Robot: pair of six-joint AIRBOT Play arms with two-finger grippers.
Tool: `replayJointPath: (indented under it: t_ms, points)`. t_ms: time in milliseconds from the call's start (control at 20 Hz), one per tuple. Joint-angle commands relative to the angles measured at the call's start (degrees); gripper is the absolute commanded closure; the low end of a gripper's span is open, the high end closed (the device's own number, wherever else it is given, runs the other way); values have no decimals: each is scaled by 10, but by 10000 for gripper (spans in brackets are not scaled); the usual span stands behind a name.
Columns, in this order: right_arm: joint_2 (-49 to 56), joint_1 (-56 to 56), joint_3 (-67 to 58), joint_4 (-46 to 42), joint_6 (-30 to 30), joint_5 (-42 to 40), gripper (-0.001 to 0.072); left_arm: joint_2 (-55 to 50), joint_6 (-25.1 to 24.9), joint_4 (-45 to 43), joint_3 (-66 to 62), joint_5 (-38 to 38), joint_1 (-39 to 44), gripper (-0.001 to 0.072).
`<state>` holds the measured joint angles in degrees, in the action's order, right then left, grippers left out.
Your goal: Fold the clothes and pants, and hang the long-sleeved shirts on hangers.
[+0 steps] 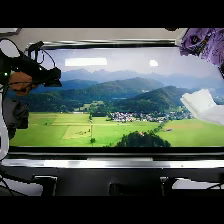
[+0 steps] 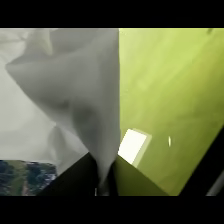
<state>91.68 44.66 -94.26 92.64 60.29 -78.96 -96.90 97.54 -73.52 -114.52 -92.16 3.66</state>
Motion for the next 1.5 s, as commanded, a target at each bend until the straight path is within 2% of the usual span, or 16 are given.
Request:
replayJointPath:
  t_ms: [0, 150, 350, 750, 850, 900, 1000, 1050, 1150, 1200, 1300, 1350, 1450]
  points:
    - [-75, 20, 151, -70, -29, 13, 682, 0, 0, 0, 0, 0, 0, 692]
    - [-125, 21, 251, -123, -56, 24, 681, 0, 0, 0, 0, 0, 0, 692]
    - [-160, 21, 321, -157, -75, 23, 680, 0, 0, 0, 0, 0, 0, 691]
    - [-167, 21, 365, -219, -82, 15, 671, 0, 0, 0, 0, 0, 0, 691]
    - [-167, 21, 375, -225, -83, -1, 553, 0, 0, 0, 0, 0, 0, 691]
    - [-167, 21, 376, -236, -83, -14, 549, 0, 0, 0, 0, 0, 0, 691]
    - [-167, 21, 375, -270, -83, -33, 346, 0, 0, 0, 0, 0, 0, 691]
    - [-169, 20, 370, -282, -83, -33, 321, 0, 0, 0, 0, 0, 0, 692]
    - [-182, 19, 343, -269, -73, 1, 328, 0, 0, 0, 0, 0, 0, 691]
    - [-193, 16, 323, -229, -48, 44, 333, 0, 0, 0, 0, 0, 0, 691]
    - [-216, -9, 287, -123, 31, 151, 484, 3, 0, 0, 0, 0, 0, 691]
    - [-220, -36, 273, -73, 80, 191, 524, 6, 0, 0, 0, 0, -2, 692]
    - [-220, -123, 251, -25, 142, 225, 528, 19, -7, 0, -1, 1, -11, 692]
